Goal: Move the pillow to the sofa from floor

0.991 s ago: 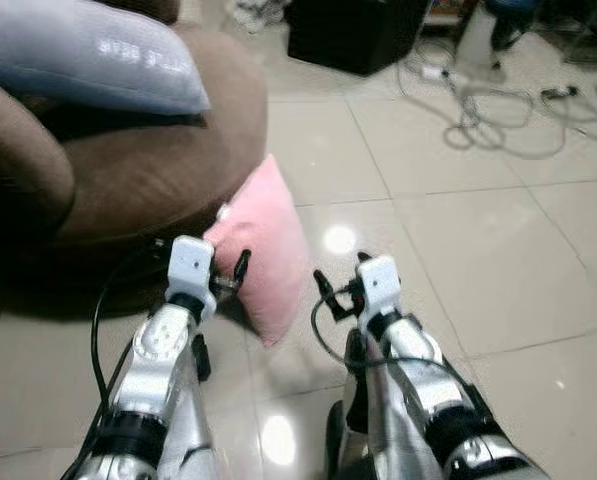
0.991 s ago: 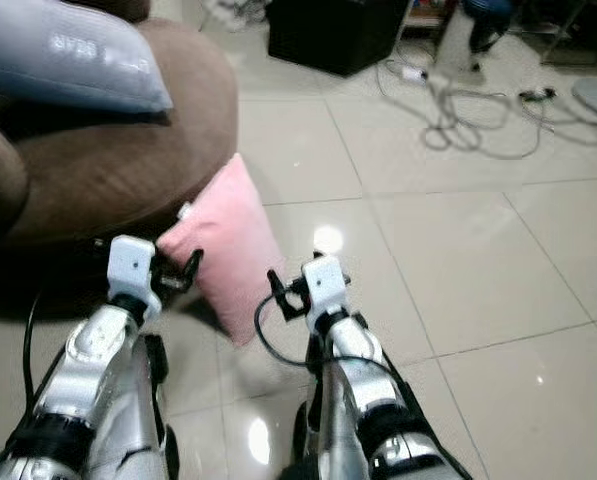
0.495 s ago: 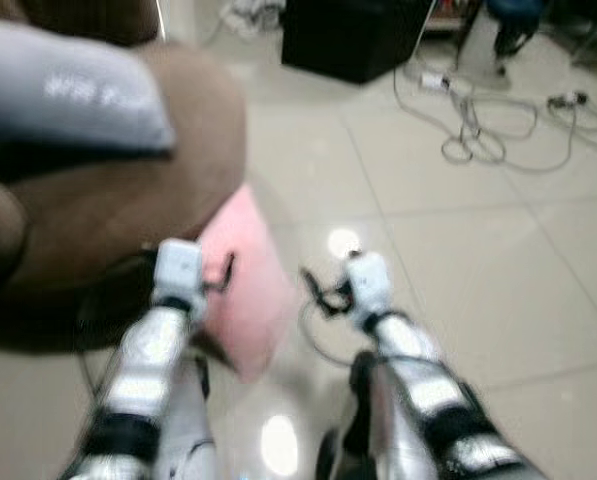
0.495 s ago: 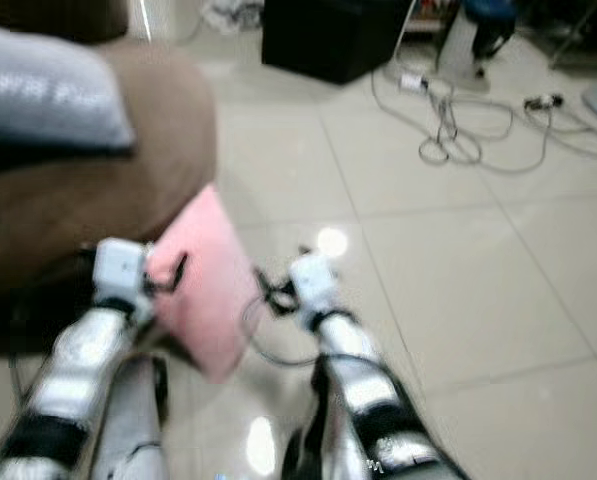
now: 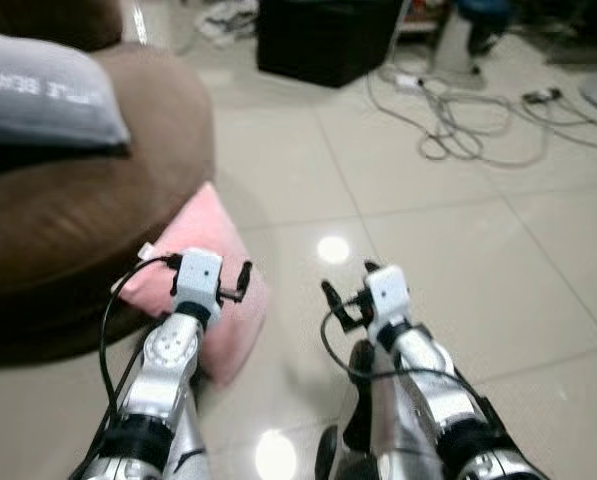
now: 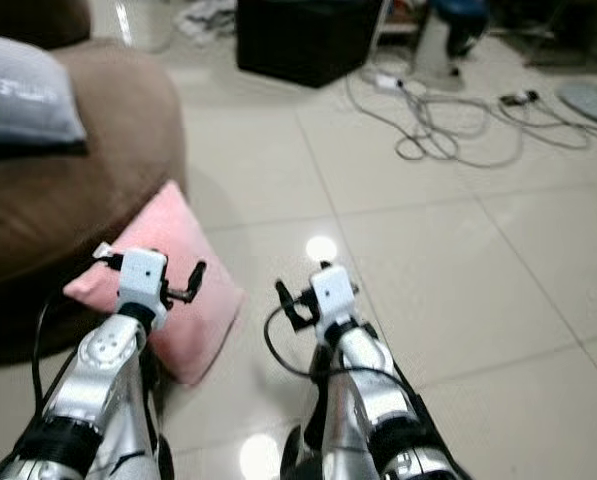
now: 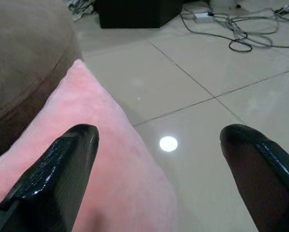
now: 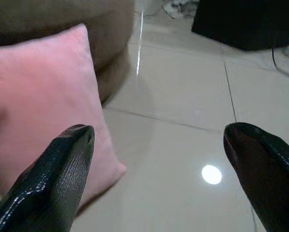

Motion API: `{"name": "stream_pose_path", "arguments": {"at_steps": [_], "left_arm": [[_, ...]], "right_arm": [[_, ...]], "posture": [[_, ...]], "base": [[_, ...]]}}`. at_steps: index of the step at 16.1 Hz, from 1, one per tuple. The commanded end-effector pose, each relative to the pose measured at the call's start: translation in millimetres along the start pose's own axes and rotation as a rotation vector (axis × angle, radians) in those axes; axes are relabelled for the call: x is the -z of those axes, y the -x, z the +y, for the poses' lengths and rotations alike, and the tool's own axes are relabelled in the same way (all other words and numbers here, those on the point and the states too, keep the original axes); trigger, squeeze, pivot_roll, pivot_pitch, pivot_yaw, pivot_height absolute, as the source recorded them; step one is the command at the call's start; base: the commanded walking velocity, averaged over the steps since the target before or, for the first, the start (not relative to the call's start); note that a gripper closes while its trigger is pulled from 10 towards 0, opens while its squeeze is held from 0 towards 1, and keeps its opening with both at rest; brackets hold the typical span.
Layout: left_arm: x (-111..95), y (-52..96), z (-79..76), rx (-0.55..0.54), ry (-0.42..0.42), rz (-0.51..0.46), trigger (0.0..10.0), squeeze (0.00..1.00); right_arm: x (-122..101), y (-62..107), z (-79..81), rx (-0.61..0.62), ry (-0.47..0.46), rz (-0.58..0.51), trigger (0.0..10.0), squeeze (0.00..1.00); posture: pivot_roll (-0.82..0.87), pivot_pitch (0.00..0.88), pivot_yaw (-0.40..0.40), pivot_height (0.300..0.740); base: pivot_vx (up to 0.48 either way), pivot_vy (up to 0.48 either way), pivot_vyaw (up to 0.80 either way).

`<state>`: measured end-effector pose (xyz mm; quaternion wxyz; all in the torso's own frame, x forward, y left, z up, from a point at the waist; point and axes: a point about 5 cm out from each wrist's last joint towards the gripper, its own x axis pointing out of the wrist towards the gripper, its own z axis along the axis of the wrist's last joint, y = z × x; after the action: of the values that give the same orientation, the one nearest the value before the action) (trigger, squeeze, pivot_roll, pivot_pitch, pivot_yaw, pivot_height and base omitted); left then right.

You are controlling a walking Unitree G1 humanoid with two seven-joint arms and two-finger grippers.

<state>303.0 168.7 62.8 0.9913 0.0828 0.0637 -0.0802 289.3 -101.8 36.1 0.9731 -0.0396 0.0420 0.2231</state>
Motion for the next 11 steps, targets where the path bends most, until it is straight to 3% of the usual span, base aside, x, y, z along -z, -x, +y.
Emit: {"name": "stream_pose_path", "arguments": {"at_steps": [1,3,4,7,11], "left_arm": [[4.5,1.3,2.8,-0.024,0.03,0.021,10.0,1.0],[3.6,0.8,2.8,-0.021,0.052,0.02,10.0,1.0],[3.8,1.0,2.2,-0.019,0.061,0.025,10.0,1.0],[3.9,2.5,-0.6,-0.003,0.013,0.018,10.0,1.0],[4.9,3.8,-3.8,0.002,-0.017,0.025,10.0,1.0]], "right_arm": [[-1.9,-1.1,0.4,-0.008,0.006,-0.001,10.0,0.21],[-1.0,-0.1,-0.1,-0.006,0.006,0.003,10.0,0.21],[-0.6,0.6,0.0,-0.007,0.007,0.004,10.0,0.22],[0.7,2.5,0.1,-0.011,0.006,0.01,10.0,0.21],[3.2,3.6,2.0,-0.017,0.0,0.017,10.0,0.21]], "posture": [[0.09,0.163,-0.117,0.471],[0.08,0.166,-0.119,0.471],[0.08,0.168,-0.119,0.471],[0.08,0.174,-0.12,0.471],[0.08,0.179,-0.117,0.471]], "base": [[0.0,0.0,0.0],[0.0,0.0,0.0],[0.0,0.48,0.0],[0.289,0.149,0.0],[0.0,0.0,0.0]]}}
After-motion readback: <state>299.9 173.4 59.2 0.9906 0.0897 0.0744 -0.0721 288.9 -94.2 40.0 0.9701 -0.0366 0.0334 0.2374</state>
